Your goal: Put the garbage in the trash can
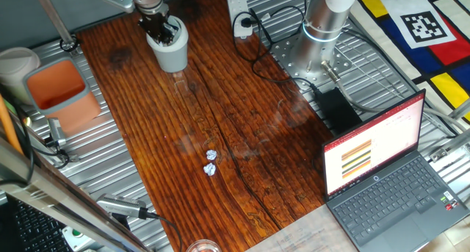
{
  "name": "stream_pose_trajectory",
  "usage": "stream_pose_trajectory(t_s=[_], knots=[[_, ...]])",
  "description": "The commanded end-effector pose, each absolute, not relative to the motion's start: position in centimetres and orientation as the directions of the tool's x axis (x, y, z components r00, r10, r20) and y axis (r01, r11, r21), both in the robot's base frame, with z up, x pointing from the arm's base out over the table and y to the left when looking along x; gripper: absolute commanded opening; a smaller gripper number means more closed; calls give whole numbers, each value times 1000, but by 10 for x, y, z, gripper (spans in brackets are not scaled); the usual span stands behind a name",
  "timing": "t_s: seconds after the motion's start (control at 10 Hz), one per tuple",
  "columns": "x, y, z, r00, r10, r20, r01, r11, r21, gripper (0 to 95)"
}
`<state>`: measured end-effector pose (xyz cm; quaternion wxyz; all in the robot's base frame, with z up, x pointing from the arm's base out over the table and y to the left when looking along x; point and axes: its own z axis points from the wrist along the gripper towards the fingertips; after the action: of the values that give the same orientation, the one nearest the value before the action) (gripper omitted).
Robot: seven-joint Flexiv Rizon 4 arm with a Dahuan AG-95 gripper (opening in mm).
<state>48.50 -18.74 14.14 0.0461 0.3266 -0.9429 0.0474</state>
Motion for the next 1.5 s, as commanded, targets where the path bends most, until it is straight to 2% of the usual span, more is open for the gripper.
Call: stream_pose_trajectory(t_s=[0.1,0.2,0.3,0.7,0.8,1.5], knots=[[485,-187,142,-777,-619,117,-628,776,-63,380],[485,-187,142,-774,-623,116,-631,773,-63,380],[485,-186,142,-770,-626,122,-636,769,-64,570],[482,-188,152,-767,-627,137,-638,768,-58,570],[481,-189,154,-766,-627,142,-639,767,-61,380],[481,-189,154,-766,-627,142,-639,767,-61,380]])
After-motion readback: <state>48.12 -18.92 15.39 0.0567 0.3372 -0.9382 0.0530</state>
